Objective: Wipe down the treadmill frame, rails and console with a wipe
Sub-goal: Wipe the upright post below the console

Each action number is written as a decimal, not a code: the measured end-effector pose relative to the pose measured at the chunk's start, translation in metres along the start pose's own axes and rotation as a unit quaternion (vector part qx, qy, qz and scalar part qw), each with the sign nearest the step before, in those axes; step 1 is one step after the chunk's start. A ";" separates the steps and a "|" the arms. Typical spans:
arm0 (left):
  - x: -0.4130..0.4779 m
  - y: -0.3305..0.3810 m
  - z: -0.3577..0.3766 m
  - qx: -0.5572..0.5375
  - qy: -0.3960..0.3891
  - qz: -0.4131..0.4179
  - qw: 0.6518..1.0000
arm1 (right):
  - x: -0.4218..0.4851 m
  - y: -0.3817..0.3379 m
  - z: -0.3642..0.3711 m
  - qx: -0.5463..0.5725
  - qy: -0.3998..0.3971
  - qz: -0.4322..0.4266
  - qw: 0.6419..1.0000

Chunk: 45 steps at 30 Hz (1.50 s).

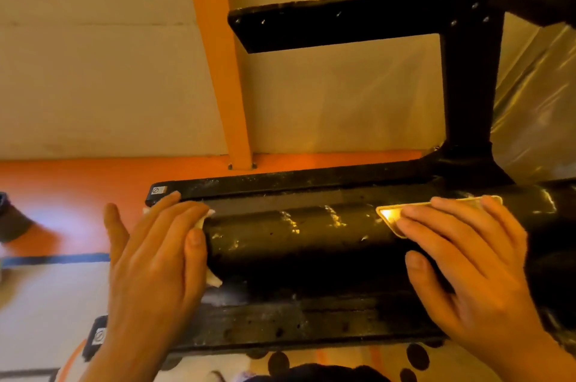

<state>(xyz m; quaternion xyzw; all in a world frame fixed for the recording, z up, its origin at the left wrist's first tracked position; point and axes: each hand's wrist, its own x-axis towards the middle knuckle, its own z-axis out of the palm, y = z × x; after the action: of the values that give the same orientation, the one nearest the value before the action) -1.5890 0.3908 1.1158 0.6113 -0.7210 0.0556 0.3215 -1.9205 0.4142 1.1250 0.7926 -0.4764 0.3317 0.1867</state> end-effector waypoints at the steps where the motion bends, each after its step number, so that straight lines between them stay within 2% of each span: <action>1: -0.004 0.005 0.002 0.008 0.004 -0.016 1.000 | -0.005 0.006 -0.002 0.006 0.002 0.001 1.000; 4: -0.014 0.016 0.007 0.012 0.017 -0.054 0.998 | -0.013 0.022 -0.005 0.010 0.016 0.036 0.999; 8: -0.022 0.019 0.014 0.013 0.045 -0.053 0.998 | -0.019 0.041 0.000 0.025 -0.024 0.111 0.993; 15: -0.031 0.014 0.024 0.019 0.071 -0.059 0.996 | -0.034 0.052 0.004 0.038 -0.006 0.161 0.986; 23: -0.018 0.023 0.022 0.037 0.063 -0.018 0.997 | -0.041 0.063 0.015 0.000 0.036 0.135 0.990; 31: -0.014 0.009 0.016 0.082 0.059 0.046 0.994 | -0.050 0.074 0.024 0.004 0.035 0.131 0.991; 39: 0.007 0.043 0.024 0.089 0.054 0.114 0.988 | -0.049 0.074 0.026 0.006 0.042 0.130 0.991; 45: 0.005 0.039 0.018 0.101 0.042 0.097 0.989 | -0.042 0.067 0.022 -0.004 0.050 0.128 0.991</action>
<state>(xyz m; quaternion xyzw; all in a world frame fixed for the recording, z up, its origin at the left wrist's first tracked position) -1.6319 0.3876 1.1169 0.5647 -0.7538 0.1847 0.2807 -1.9856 0.3956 1.0785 0.7071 -0.5651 0.3899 0.1692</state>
